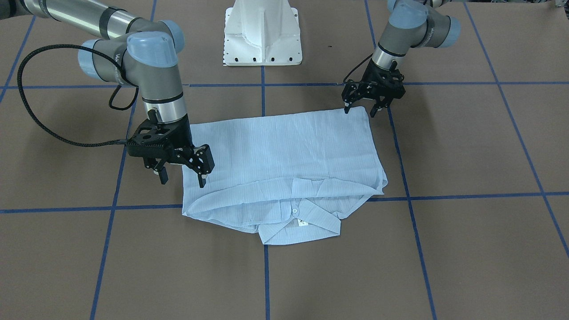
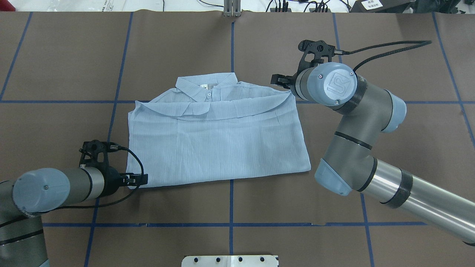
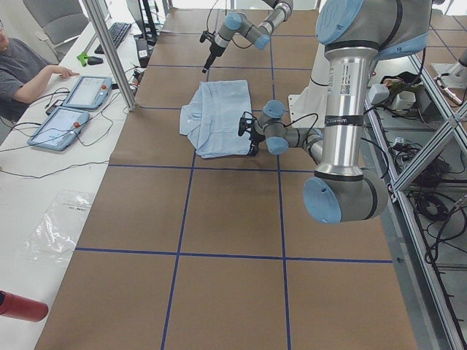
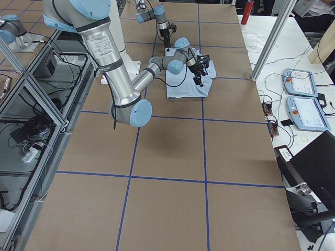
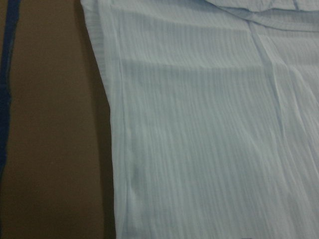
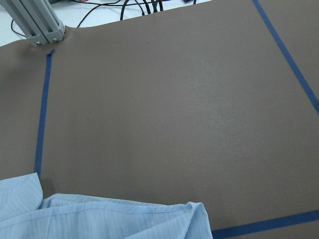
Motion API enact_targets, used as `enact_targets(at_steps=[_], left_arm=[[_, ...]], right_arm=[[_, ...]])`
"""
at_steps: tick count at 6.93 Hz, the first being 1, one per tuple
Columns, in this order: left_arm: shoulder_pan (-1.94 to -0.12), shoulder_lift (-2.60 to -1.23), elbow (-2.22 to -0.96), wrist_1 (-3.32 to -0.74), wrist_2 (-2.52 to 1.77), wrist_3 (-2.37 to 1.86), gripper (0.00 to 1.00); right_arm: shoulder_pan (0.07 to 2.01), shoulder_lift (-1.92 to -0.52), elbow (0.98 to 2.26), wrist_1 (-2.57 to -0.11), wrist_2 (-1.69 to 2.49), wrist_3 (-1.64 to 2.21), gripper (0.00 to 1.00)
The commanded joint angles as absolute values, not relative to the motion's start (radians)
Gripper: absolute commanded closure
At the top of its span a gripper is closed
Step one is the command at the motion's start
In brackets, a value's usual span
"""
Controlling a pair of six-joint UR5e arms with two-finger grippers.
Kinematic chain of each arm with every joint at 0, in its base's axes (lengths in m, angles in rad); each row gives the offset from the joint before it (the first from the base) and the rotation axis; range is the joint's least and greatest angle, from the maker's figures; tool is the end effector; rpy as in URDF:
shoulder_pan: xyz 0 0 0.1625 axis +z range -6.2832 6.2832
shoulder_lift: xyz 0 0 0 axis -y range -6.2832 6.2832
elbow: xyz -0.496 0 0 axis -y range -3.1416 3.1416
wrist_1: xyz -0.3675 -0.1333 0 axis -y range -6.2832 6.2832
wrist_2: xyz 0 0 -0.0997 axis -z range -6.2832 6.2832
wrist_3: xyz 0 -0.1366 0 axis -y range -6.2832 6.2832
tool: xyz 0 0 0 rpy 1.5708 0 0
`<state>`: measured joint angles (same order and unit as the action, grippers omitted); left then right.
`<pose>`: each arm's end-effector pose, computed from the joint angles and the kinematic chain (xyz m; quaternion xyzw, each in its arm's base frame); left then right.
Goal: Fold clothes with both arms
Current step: 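Lower the left gripper to the folded shirt edge nearest it and grasp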
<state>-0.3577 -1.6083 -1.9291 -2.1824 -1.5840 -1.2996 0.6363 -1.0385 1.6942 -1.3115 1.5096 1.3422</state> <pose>0.4470 -0.3075 0.5051 0.1438 0.4608 -0.0347 0.8751 -0.4884 -0.5369 0.3699 0.2100 -0.3894 0.1948 0.8754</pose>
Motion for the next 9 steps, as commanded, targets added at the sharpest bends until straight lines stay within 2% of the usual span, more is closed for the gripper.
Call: enact_targets(at_steps=[1, 2, 3, 4, 5, 7, 9], left_arm=[[-0.350, -1.614, -1.936, -2.157, -1.585, -1.301, 0.16], [-0.348, -1.627, -1.931, -2.157, -1.586, -1.299, 0.50], [-0.341, -1.640, -1.924, -2.155, -1.586, -1.299, 0.65], [-0.339, -1.640, -1.931, -2.155, -1.586, -1.301, 0.88], [-0.341, -1.637, -1.939, -2.155, -1.586, -1.299, 1.00], [-0.353, -1.608, -1.994, -2.087, -1.588, -1.261, 1.00], [-0.464, -1.609, -1.971, -2.039, -1.582, -1.116, 1.00]], right_arm=[[0.635, -1.039, 1.694, -1.312, 1.509, 1.342, 0.00], [0.635, -1.040, 1.694, -1.312, 1.509, 1.342, 0.00], [0.635, -1.039, 1.694, -1.312, 1.509, 1.341, 0.00], [0.635, -1.039, 1.692, -1.312, 1.511, 1.341, 0.00], [0.635, -1.039, 1.692, -1.312, 1.511, 1.341, 0.00], [0.635, -1.039, 1.692, -1.312, 1.509, 1.342, 0.00], [0.634, -1.039, 1.692, -1.312, 1.509, 1.342, 0.00]])
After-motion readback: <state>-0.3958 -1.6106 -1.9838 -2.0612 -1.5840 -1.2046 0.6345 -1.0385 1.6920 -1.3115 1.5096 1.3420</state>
